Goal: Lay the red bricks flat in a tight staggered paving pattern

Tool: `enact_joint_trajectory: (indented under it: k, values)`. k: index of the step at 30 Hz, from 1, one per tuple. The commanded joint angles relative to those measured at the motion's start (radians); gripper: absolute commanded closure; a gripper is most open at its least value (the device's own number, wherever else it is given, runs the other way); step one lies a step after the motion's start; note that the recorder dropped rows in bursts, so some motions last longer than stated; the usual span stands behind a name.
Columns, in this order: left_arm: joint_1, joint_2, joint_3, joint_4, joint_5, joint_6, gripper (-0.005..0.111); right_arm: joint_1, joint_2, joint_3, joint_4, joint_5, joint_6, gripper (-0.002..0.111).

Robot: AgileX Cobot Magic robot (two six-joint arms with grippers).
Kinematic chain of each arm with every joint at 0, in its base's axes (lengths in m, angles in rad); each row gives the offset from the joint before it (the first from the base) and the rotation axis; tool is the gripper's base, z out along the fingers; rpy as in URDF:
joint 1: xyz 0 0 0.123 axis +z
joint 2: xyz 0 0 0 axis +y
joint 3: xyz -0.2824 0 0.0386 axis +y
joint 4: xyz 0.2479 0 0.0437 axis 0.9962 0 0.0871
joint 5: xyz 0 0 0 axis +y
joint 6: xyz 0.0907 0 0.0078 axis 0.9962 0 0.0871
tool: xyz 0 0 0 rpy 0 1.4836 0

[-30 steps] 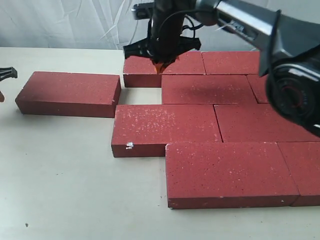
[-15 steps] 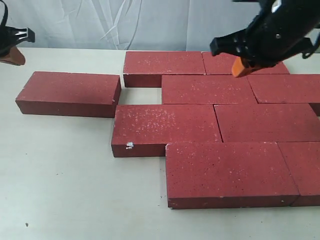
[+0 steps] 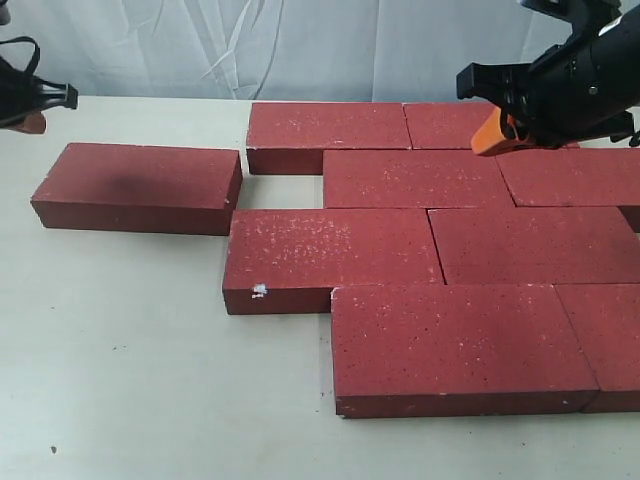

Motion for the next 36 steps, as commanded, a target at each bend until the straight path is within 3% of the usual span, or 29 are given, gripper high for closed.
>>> enact_joint_trajectory:
  k: [1,12,26,36]
  values:
    - [0.042,0.089,-0.029,0.016,-0.048,-0.007,0.107,-0.004,-0.009,0.004,0.021,-0.012,-0.015,0.109]
    - [0.059,0.261,-0.091,0.061,-0.118,0.002,0.107,-0.004,-0.009,0.004,0.025,-0.017,-0.037,0.109]
    - [0.057,0.275,-0.091,-0.108,-0.047,0.077,0.107,-0.004,-0.009,0.004,0.025,-0.026,-0.037,0.109]
    - [0.033,0.273,-0.091,-0.068,-0.077,0.158,0.107,-0.004,-0.009,0.004,0.042,-0.026,-0.042,0.109]
